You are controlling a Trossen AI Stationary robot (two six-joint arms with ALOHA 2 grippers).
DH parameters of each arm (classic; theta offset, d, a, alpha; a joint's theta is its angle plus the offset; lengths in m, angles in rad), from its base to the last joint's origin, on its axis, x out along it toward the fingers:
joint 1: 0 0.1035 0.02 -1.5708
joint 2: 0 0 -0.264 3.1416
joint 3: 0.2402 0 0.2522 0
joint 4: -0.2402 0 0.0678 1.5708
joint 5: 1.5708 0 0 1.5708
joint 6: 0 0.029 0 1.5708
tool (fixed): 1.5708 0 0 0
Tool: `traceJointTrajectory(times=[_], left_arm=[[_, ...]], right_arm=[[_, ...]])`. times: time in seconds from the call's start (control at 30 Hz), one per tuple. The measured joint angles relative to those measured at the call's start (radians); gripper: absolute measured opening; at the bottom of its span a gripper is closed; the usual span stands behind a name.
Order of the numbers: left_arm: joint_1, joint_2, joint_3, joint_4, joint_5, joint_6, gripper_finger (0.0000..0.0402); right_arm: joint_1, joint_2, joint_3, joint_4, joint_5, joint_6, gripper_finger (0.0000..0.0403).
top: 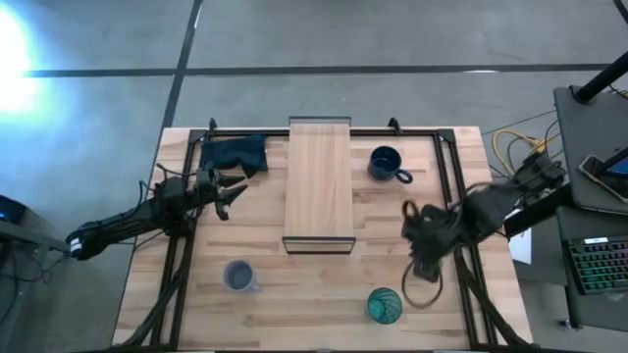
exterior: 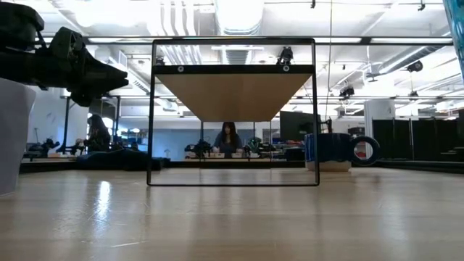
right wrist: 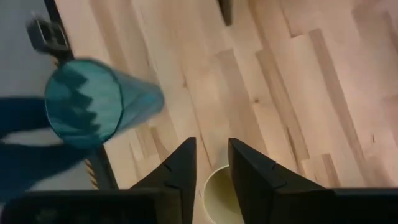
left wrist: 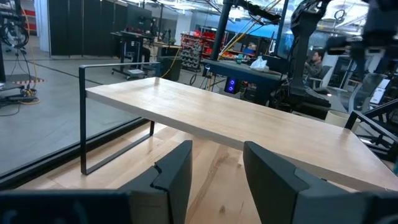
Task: Stack small to large cups/mugs on shelf
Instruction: Put the light blue cup on the shelf
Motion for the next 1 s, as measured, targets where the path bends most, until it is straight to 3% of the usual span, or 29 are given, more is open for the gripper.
traceJointTrajectory(times=[0.27,0.43,0.67,1.0], left_arm=[[0.000,0.000,0.000,0.000,0.000,0.000,0.0130],[0.000,0.000,0.000,0.000,0.000,0.000,0.0130],[0.000,0.000,0.000,0.000,0.000,0.000,0.0130],[0.000,0.000,0.000,0.000,0.000,0.000,0.0130]], right_arm=[[0.015,0.183,0.077,0.023,-0.002,0.079,0.0182],[0.054,0.259,0.096,0.063,-0.060,0.113,0.0220],[0.140,0.304,0.150,0.064,-0.037,0.221,0.0227],[0.141,0.384,0.149,0.105,0.002,0.240,0.0228]])
